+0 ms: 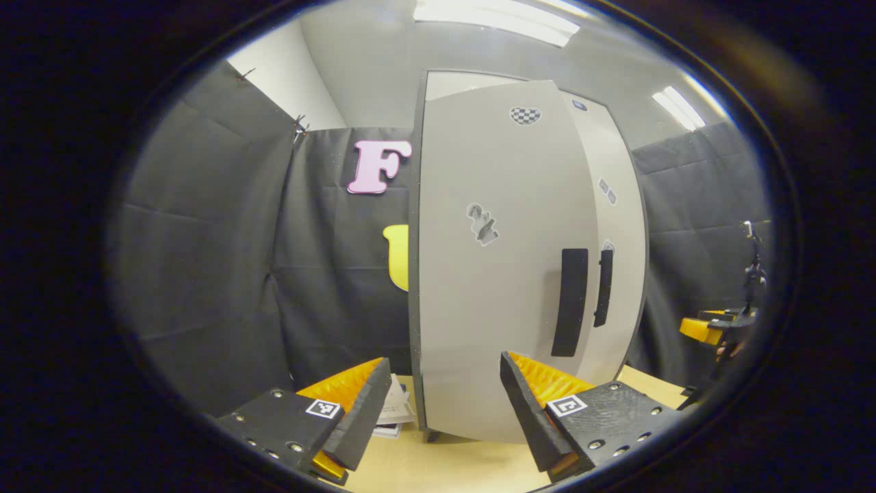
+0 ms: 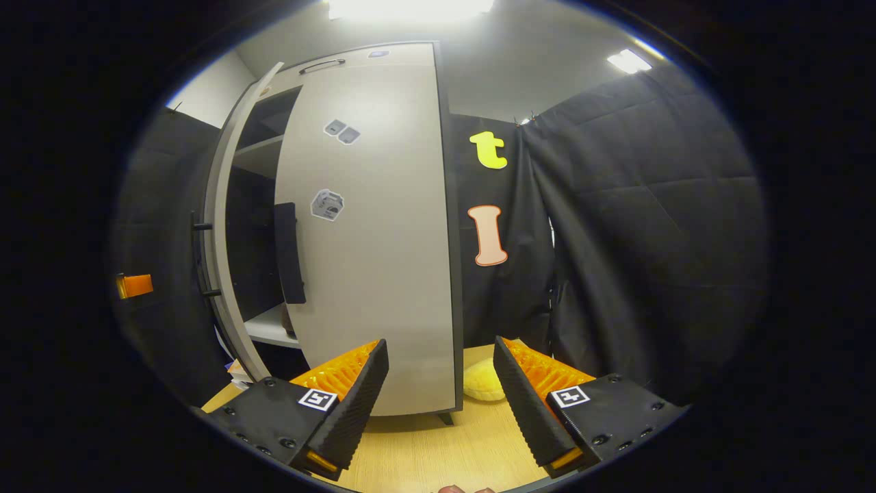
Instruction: Grab one shoe with the right hand and put it into the shoe cabinet, grab the other shoe with the left hand and put it into the shoe cabinet; then close the right door with the right hand and the left door with the left hand.
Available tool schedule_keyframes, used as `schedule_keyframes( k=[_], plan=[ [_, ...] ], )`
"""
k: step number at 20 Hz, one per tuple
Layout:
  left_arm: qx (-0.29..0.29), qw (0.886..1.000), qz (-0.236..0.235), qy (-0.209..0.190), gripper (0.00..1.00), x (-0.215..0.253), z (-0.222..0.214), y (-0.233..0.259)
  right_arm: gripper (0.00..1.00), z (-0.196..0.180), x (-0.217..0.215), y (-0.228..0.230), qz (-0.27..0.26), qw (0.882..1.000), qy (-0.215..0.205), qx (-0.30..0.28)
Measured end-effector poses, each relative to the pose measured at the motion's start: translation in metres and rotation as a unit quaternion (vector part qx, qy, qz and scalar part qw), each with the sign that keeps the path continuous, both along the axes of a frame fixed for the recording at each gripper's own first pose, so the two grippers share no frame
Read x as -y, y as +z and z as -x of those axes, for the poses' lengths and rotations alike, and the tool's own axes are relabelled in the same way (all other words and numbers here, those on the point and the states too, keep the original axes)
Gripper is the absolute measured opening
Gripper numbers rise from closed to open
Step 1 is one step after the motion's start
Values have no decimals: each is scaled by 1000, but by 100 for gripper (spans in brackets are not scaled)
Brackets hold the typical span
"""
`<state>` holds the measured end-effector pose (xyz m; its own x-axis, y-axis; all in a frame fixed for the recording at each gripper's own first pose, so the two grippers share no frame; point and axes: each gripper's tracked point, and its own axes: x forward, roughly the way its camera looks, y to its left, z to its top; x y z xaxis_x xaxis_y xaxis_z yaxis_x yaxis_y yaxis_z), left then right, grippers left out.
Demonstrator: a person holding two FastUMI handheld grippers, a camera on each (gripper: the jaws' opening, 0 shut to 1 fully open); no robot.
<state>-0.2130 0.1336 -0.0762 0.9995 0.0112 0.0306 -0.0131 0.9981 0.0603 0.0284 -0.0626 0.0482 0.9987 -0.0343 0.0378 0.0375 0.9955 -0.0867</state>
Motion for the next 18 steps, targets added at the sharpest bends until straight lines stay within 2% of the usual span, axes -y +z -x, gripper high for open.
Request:
schedule_keyframes(
  k=[1,5,8,11,12,13,14,17,18],
  plan=[
    [4,1000,7,6,93,0,5,2,98,0,-6,2,5,1000,3,5],
    [32,998,17,42,93,-3,26,5,98,5,-20,-1,16,1000,6,14],
    [29,998,36,31,93,1,29,-10,98,9,-31,-12,10,1000,17,3],
    [12,998,58,38,93,-2,34,-30,98,14,-40,-26,1,999,29,-17],
    [7,997,58,44,93,-3,36,-36,98,16,-43,-29,0,999,34,-22],
    [5,997,54,51,93,-5,36,-40,92,18,-44,-32,1,999,34,-25],
    [5,997,49,56,93,-7,38,-43,97,19,-44,-33,5,999,35,-29],
    [16,997,31,64,93,-4,30,-44,97,22,-39,-34,18,999,30,-36],
    [21,997,28,62,93,0,26,-44,92,21,-37,-32,20,999,27,-35]
  ],
)
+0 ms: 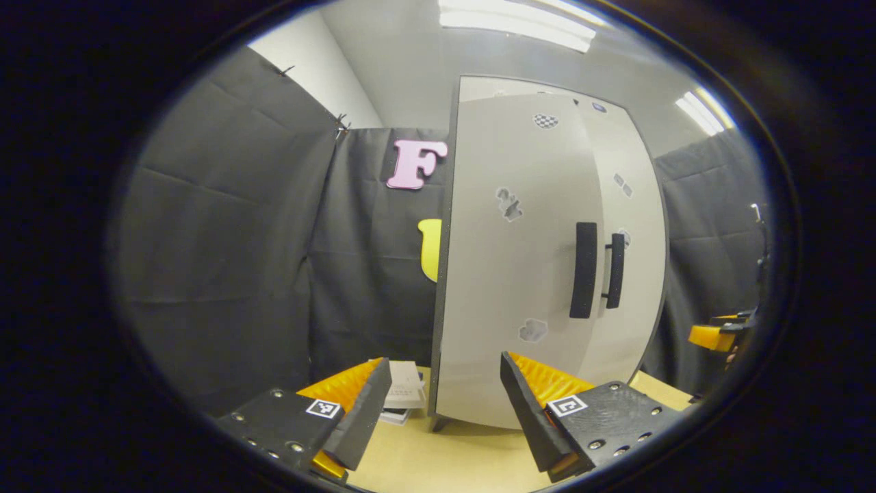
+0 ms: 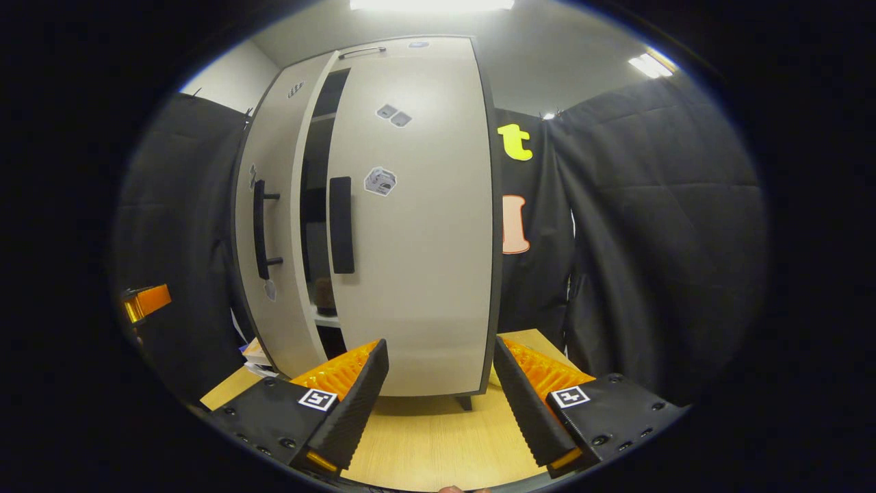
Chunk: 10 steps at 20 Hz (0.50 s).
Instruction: Grab one shoe with the right hand and put it into the shoe cabinet, grab the other shoe with the left hand and put it into the shoe cabinet; then close the right door with the right hand and the left door with the left hand.
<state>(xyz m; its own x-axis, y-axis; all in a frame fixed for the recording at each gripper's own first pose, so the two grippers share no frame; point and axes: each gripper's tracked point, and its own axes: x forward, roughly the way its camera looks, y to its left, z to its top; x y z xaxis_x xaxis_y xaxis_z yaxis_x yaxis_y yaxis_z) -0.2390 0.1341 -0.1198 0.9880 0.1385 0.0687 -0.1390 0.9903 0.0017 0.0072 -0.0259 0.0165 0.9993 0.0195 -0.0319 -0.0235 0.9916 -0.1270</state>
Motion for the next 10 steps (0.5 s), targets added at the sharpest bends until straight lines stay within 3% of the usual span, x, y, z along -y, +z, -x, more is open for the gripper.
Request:
schedule_keyframes(
  k=[1,2,3,6,7,8,10],
  plan=[
    [6,1000,-2,-2,93,4,-4,1,97,-1,2,3,2,1000,-2,1],
    [10,1000,-1,-7,100,10,-10,3,98,-2,3,5,4,1000,-5,2],
    [13,1000,-1,-11,93,15,-16,4,98,-4,5,6,6,1000,-7,1],
    [10,1000,4,-17,93,25,-33,-1,98,-11,4,8,10,1000,-5,-3],
    [7,1000,7,-18,100,27,-37,-2,98,-14,2,9,7,1000,-3,-2],
    [5,1000,10,-17,93,29,-42,-4,98,-16,2,9,6,1000,-2,-1],
    [2,1000,13,-15,93,30,-42,-6,98,-21,4,11,8,1000,-2,4]
  ],
)
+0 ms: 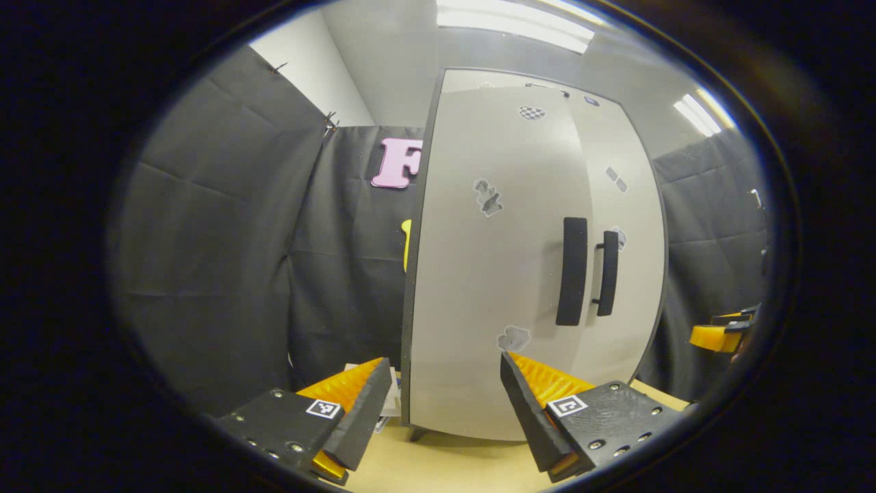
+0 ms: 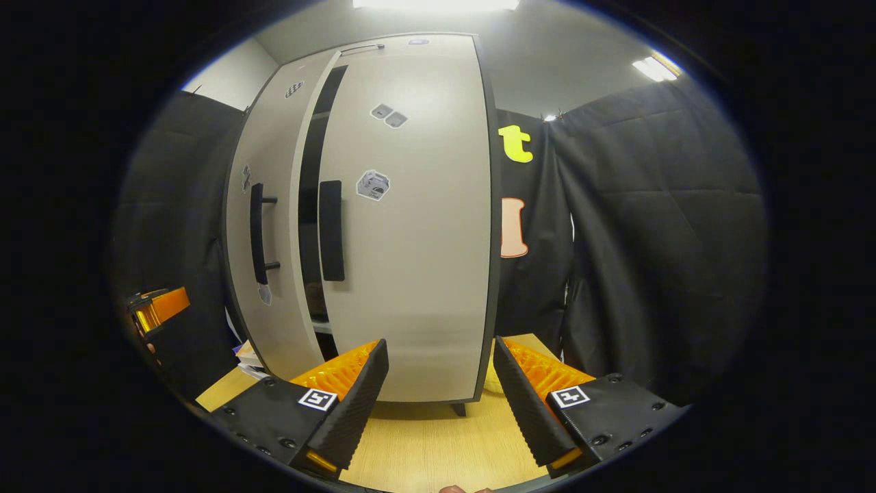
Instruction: Grab one shoe with the right hand and put it into the shoe cabinet, grab the other shoe with the left hand and put it into the shoe cabinet; then close the right door with the right hand and the left door with the left hand.
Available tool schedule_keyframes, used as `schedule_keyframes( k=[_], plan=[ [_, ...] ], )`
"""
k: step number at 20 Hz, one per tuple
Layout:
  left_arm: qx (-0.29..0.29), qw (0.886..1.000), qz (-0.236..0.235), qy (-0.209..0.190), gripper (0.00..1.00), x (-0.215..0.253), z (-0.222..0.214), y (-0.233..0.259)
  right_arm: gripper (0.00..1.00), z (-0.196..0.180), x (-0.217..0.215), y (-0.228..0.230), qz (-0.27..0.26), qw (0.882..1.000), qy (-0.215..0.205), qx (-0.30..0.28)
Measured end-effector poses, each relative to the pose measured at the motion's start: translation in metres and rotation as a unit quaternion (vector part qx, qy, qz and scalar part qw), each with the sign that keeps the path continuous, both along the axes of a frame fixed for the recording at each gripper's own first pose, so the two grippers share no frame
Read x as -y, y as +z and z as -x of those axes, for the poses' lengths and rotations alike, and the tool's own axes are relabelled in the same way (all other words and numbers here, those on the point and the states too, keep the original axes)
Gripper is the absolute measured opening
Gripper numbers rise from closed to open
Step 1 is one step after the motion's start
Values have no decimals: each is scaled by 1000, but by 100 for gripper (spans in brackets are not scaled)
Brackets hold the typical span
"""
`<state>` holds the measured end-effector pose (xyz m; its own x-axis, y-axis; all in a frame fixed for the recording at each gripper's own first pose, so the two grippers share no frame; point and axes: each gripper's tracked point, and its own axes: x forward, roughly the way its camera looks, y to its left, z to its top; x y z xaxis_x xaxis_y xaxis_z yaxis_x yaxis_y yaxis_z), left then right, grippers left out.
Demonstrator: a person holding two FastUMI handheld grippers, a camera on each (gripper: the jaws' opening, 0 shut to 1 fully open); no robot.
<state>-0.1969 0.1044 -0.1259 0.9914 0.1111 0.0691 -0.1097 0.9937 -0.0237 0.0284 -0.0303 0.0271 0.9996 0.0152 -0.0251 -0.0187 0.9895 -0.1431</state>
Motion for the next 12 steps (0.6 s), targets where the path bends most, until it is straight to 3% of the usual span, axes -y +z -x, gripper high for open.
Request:
schedule_keyframes(
  k=[5,10,11,12],
  plan=[
    [15,1000,-9,19,93,2,0,19,98,-18,4,-6,-12,1000,12,-9],
    [-6,1000,18,15,93,29,-10,21,98,-32,16,-9,-29,998,45,-15],
    [-7,999,19,28,93,29,-7,22,98,-38,21,-9,-27,998,56,-16],
    [1,999,18,48,99,29,-2,26,98,-45,28,-10,-22,997,70,-16]
  ],
)
